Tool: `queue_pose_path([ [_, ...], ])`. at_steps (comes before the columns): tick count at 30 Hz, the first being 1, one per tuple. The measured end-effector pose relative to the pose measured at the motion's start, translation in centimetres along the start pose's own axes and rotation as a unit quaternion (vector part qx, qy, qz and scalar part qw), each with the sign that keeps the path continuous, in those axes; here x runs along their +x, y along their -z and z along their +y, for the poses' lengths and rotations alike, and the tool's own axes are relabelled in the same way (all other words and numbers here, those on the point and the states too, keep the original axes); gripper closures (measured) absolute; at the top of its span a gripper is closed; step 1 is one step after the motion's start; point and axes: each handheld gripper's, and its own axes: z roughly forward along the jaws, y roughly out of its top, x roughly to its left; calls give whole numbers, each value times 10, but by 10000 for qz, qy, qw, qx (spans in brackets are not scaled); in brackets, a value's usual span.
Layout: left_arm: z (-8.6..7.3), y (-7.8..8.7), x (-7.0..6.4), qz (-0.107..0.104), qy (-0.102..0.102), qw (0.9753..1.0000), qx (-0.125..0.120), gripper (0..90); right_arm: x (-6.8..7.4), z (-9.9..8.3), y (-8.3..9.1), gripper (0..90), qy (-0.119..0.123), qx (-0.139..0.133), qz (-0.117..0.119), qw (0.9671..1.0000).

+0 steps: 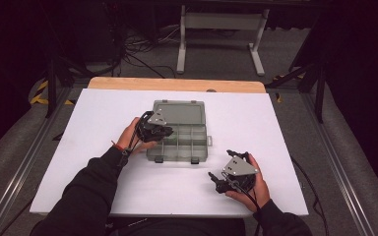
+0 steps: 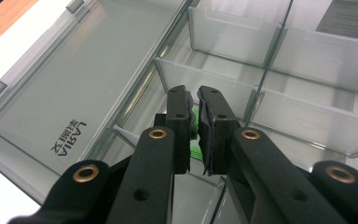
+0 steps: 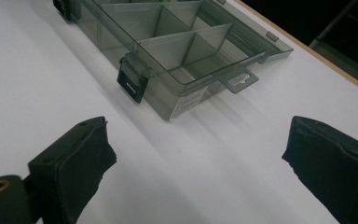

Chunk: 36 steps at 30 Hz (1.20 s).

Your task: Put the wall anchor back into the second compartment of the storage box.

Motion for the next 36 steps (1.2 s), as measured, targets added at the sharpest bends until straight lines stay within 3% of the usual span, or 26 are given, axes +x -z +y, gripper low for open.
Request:
queue_pose_path([
  [9,-1,4,1,25,9,10000,-37,825,-1,-1,0,67,-10,8,-6,10000],
  [15,-5,21,-1,206,-195,9995,-134,829,-4,0,-1,67,-17,-24,-44,10000],
  [18,-12,35,-1,325,-206,9989,-264,813,-10,0,0,64,-189,-113,-94,9997],
  [20,-23,47,-2,412,-56,9977,-529,788,-13,1,1,67,-257,-182,-102,9995],
  [23,-30,55,-2,490,-18,9967,-649,789,-17,2,1,68,-311,-253,-113,9991],
  [26,-42,71,-4,635,36,9938,-912,725,-25,5,-2,63,-399,-337,-149,9985],
  [30,-50,81,-7,785,69,9918,-1010,637,-32,8,-5,60,-404,-397,-140,9983],
  [36,-61,91,-14,934,0,9898,-1080,477,-50,12,-18,55,-677,-385,-55,9969],
])
